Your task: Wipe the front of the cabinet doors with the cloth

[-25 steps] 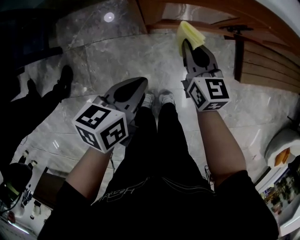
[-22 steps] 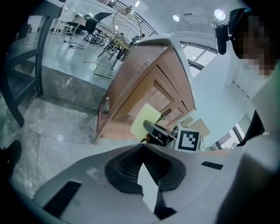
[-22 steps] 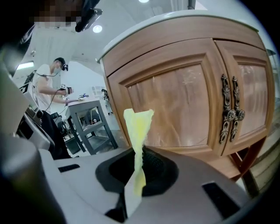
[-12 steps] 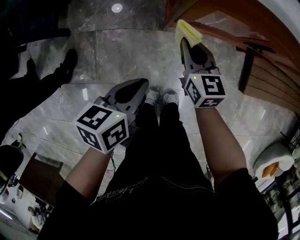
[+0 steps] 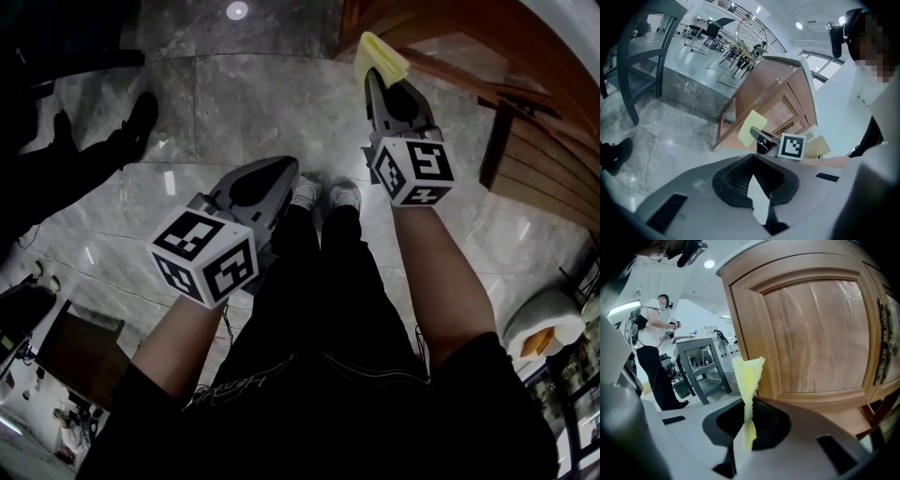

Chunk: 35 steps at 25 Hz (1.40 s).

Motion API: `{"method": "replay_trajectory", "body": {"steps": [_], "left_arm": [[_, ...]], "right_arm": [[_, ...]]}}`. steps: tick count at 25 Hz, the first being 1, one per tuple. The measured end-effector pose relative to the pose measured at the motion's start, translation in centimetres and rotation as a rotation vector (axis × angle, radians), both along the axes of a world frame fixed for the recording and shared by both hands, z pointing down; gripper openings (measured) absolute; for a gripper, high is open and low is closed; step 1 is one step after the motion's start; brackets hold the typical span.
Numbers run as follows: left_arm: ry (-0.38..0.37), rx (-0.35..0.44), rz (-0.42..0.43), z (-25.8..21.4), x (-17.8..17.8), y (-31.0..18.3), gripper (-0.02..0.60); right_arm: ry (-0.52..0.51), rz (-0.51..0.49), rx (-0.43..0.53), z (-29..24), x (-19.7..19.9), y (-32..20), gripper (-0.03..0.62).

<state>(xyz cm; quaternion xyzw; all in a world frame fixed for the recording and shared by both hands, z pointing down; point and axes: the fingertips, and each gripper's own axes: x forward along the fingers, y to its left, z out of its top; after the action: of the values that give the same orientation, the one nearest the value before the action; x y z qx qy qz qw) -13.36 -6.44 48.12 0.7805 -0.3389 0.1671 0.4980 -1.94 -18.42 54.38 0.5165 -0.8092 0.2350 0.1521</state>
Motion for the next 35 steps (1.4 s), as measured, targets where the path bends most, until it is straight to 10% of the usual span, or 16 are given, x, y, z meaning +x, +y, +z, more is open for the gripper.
{"method": "replay_trajectory", "body": {"steps": [35], "left_arm": [[-0.020, 0.002, 0.353, -0.5, 11.2, -0.3, 0.006]], "right_arm": [[-0.008, 0.384, 0.018, 0.5, 17.2, 0.8, 0.041]]}}
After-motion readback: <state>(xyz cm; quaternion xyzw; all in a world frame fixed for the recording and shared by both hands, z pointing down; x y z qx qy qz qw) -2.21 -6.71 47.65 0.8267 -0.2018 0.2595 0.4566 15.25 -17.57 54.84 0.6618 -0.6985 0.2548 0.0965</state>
